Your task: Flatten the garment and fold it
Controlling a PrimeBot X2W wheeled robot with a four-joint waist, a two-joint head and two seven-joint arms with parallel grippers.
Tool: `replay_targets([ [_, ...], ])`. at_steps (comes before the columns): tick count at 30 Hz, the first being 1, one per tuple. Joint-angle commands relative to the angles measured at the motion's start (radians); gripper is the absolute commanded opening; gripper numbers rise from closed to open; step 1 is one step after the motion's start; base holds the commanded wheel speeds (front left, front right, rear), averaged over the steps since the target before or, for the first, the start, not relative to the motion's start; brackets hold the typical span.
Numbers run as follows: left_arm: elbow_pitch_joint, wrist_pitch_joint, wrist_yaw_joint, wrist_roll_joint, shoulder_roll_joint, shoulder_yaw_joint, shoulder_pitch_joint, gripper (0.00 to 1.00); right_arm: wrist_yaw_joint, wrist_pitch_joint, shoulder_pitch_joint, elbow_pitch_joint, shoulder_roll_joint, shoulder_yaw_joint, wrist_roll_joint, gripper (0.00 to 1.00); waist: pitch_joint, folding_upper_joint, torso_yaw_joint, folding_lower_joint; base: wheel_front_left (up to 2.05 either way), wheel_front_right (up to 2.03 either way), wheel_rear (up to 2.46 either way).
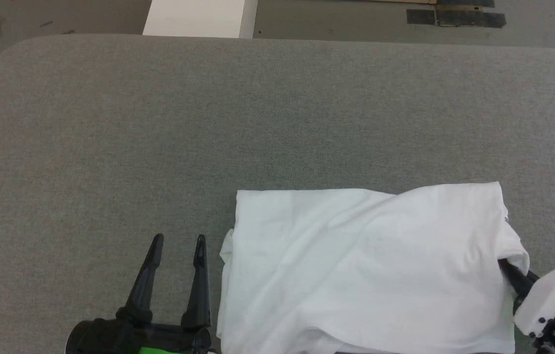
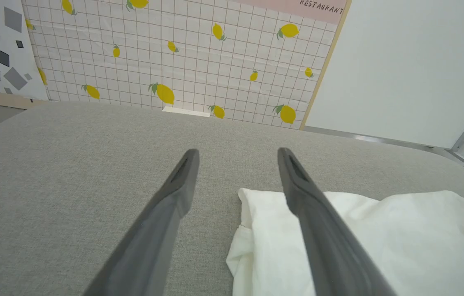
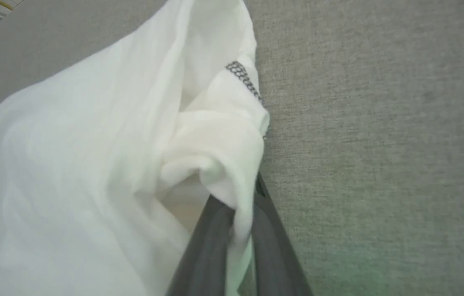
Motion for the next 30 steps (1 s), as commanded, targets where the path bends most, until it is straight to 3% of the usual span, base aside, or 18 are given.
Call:
replay_targets([
  [1,0.002,-0.004,-0.005,0.002,-0.005,0.005,-0.014,1.0,-0.002,-0.008,-0.018,0.004,-0.007,-0.027,-0.011,0.0,-0.01,0.0,-0.007,0.0,0.0,0.0,0.0],
  [9,0.007,-0.004,-0.008,-0.006,-0.01,0.009,-0.003,1.0,-0.002,0.012,-0.005,-0.029,-0.055,-0.19,-0.043,0.0,-0.039,0.0,-0.028,0.0,0.0,0.0,0.0],
  [13,0.009,-0.004,-0.011,-0.01,-0.012,0.012,0.001,1.0,-0.002,0.039,-0.001,-0.077,-0.069,-0.212,-0.048,0.0,-0.048,0.0,-0.04,0.0,0.0,0.0,0.0],
  [25,0.025,-0.004,-0.015,-0.028,-0.016,0.003,-0.007,1.0,-0.002,0.23,0.009,-0.364,-0.02,0.046,0.007,0.0,-0.071,0.0,-0.056,0.0,0.0,0.0,0.0],
  [30,0.029,-0.004,-0.017,-0.037,-0.017,0.0,-0.009,1.0,-0.002,0.278,-0.015,-0.416,-0.013,0.159,0.037,0.0,-0.073,0.0,-0.039,0.0,0.0,0.0,0.0],
])
